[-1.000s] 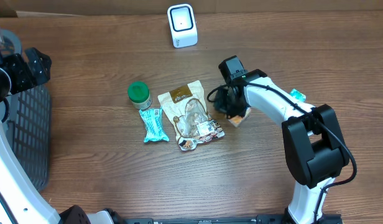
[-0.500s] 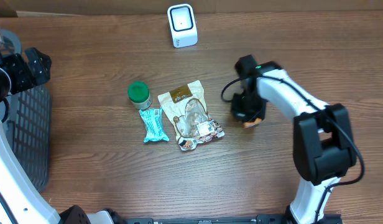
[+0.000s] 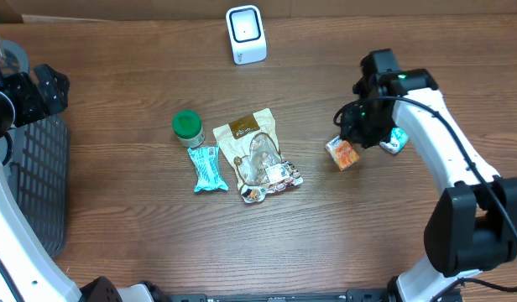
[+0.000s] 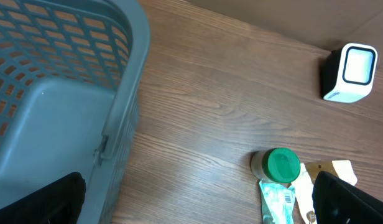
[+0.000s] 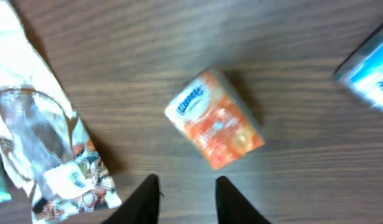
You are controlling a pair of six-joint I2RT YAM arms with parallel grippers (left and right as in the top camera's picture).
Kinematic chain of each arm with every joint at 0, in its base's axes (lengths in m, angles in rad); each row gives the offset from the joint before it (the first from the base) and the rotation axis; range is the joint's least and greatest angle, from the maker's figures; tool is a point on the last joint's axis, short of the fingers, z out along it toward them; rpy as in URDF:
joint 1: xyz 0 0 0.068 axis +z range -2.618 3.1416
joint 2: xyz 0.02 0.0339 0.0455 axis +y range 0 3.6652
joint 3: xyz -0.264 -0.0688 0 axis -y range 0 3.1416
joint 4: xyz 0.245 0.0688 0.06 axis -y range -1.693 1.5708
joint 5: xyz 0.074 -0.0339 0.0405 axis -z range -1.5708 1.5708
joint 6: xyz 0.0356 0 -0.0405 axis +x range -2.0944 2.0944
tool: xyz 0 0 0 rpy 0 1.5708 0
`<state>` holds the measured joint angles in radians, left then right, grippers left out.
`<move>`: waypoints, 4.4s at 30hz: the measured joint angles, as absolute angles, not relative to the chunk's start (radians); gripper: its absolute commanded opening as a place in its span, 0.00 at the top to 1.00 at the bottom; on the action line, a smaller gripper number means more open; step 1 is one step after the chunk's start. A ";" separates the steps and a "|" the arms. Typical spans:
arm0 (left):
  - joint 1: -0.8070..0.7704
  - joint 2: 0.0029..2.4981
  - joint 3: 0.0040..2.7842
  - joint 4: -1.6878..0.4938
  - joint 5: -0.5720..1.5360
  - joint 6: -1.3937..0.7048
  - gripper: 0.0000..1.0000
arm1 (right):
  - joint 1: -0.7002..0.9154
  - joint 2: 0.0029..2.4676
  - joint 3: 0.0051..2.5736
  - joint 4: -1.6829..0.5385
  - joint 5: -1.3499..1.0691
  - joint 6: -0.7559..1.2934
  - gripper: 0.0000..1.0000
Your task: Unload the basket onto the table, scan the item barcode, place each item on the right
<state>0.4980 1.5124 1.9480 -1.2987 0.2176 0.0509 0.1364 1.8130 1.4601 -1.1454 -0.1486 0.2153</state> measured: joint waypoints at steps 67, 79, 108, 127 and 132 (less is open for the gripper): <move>0.498 1.512 1.948 -1.306 0.218 0.051 0.00 | -0.064 1.893 1.111 -0.705 -1.113 0.099 0.96; 0.498 1.512 1.948 -1.305 0.218 0.051 0.00 | -0.063 1.866 1.135 -0.269 -1.517 0.460 0.96; 0.498 1.512 1.948 -1.305 0.218 0.051 0.00 | 0.186 1.865 1.141 0.606 -1.202 1.472 0.96; 0.498 1.512 1.948 -1.306 0.218 0.051 0.00 | 0.349 1.863 1.146 -0.061 -0.923 0.951 0.96; 0.498 1.512 1.948 -1.307 0.218 0.051 0.01 | 0.367 1.864 1.232 -0.393 -0.778 0.797 0.96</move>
<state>0.4980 1.5124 1.9480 -1.3067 0.2180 0.0509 0.3672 1.8637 1.2316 -0.3935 -0.7780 0.7975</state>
